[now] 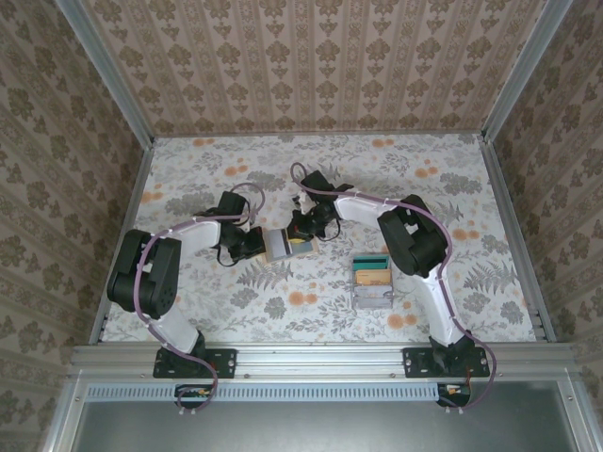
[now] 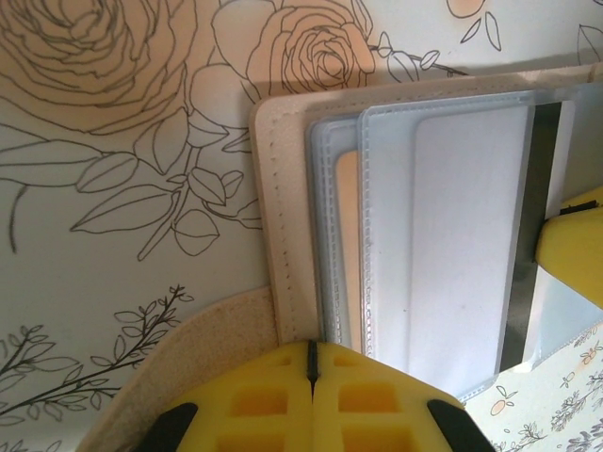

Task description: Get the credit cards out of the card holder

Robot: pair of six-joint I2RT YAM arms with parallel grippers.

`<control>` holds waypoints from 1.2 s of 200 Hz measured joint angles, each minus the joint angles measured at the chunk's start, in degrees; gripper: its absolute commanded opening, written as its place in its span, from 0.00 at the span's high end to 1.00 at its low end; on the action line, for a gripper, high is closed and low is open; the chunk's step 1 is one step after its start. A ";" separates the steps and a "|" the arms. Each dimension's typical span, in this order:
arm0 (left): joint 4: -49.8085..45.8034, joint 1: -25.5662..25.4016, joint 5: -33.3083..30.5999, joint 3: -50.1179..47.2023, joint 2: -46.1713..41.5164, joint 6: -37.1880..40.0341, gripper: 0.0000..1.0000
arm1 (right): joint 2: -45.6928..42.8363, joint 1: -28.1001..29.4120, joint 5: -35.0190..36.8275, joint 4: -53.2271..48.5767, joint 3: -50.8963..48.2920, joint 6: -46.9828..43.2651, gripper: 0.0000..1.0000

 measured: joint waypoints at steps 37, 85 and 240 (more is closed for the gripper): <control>0.00 0.09 0.20 0.00 0.02 0.37 1.00 | -1.92 -1.68 1.09 -0.28 -2.60 -0.02 1.00; -0.09 0.37 0.68 0.04 0.11 0.81 1.00 | -3.10 -3.13 2.08 -1.18 -3.74 -0.52 1.00; -2.60 0.39 1.18 3.96 -7.43 2.43 0.60 | -23.39 -4.13 16.26 -20.20 -1.77 -17.25 1.00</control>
